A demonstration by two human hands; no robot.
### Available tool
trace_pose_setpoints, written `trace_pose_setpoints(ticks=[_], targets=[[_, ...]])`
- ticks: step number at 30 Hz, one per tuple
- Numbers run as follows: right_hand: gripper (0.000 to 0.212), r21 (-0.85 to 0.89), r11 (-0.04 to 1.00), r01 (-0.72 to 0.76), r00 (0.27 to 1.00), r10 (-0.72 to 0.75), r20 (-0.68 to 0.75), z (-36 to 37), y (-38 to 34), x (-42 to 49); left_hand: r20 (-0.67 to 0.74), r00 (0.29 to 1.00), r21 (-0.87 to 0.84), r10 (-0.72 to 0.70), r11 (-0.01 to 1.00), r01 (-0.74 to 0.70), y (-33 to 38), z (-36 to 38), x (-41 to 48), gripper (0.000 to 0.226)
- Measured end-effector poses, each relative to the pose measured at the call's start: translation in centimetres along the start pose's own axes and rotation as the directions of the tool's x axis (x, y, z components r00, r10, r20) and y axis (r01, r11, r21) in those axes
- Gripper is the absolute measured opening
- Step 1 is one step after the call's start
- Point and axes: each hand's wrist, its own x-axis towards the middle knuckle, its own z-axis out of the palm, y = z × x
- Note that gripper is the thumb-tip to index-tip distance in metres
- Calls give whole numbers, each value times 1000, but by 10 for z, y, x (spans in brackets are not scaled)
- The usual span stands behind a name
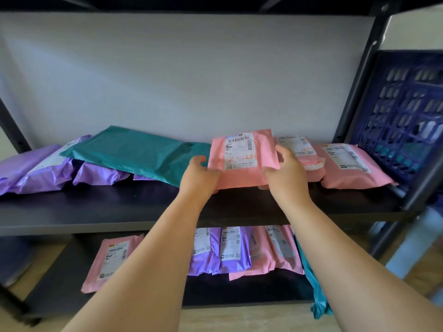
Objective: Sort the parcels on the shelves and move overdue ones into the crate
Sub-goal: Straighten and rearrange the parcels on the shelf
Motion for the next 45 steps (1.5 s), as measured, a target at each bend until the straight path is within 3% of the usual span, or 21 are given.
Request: trace_pose_setpoints(ticks=[4, 9, 12, 15, 20, 24, 29, 35, 39, 45], targets=[[59, -156, 988, 17, 997, -6, 71, 10, 9, 3, 94, 985, 337, 145, 926, -169, -4, 7, 2, 49], [54, -365, 922, 129, 982, -68, 176, 8, 4, 7, 214, 958, 554, 189, 785, -278, -20, 16, 6, 26], [38, -547, 798, 253, 964, -158, 215, 4, 3, 3, 214, 949, 615, 232, 723, -316, -26, 19, 9, 27], [35, -615, 726, 308, 951, -207, 232, 5, 5, 0, 193, 952, 651, 236, 695, -305, -28, 23, 10, 36], [42, -606, 703, 372, 919, -189, 346, 2, 8, 1, 178, 959, 694, 221, 662, -281, -30, 23, 12, 46], [48, -612, 687, 391, 886, -103, 451, 5, 19, -1, 202, 951, 729, 232, 613, -304, -26, 22, 8, 36], [56, -629, 695, 348, 897, -52, 439, 5, 26, 1, 273, 930, 746, 245, 557, -365, -17, 17, -2, 25], [54, -629, 707, 323, 908, -44, 417, 4, 30, 3, 278, 928, 682, 248, 629, -372, -11, 15, -7, 33], [51, -596, 733, 329, 916, -96, 389, 6, 20, -3, 171, 935, 568, 311, 744, -352, -1, 0, -15, 41], [45, -431, 818, 380, 907, -238, 348, 12, -27, -27, 16, 936, 509, 353, 803, -311, 7, -44, -25, 43]])
